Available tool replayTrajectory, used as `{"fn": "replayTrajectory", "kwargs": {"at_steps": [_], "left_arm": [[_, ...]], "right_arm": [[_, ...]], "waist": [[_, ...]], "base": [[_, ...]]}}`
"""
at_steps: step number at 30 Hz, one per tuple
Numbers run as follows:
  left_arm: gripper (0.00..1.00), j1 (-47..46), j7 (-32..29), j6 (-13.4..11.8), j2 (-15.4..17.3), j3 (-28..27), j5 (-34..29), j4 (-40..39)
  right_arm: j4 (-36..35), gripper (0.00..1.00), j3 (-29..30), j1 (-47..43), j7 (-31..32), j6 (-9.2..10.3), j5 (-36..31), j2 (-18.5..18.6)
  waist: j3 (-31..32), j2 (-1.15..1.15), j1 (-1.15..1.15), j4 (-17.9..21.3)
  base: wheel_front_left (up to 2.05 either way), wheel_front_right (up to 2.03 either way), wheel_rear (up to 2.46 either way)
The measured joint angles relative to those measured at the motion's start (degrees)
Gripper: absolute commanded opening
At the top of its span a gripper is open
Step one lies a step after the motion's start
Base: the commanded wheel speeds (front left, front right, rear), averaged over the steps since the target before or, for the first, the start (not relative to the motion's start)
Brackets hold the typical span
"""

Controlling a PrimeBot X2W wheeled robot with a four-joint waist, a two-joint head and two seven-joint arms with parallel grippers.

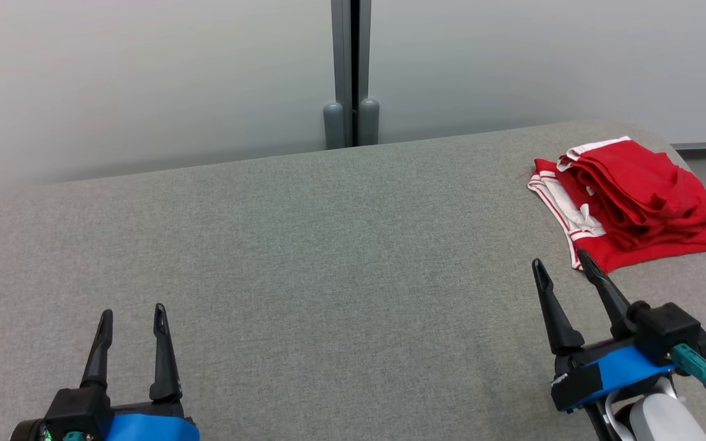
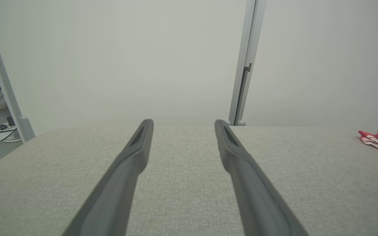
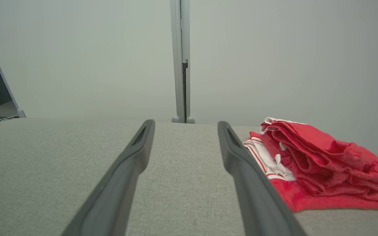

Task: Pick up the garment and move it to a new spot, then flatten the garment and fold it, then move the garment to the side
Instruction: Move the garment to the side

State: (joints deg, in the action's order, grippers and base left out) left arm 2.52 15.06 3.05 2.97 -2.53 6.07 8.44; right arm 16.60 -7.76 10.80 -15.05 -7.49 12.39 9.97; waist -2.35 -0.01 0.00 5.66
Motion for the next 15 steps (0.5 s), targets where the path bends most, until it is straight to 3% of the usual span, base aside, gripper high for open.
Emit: {"fn": "replayTrajectory", "kwargs": {"at_steps": [8,15], "left_arm": [[1.00,0.86,0.00,-0.49,-0.02,-0.33,0.19,0.24],[1.00,1.21,0.00,-0.49,-0.02,-0.58,0.34,0.16]], "right_arm": [[-4.01,1.00,5.57,-6.37,0.01,0.00,-3.41,-3.72],[-6.81,1.00,6.33,-7.97,0.00,0.00,-4.26,-5.59]], "waist": [[1.39,0.00,0.00,-0.79],[1.88,0.00,0.00,-1.28]], "base": [[0.00,0.00,0.00],[0.00,0.00,0.00]]}}
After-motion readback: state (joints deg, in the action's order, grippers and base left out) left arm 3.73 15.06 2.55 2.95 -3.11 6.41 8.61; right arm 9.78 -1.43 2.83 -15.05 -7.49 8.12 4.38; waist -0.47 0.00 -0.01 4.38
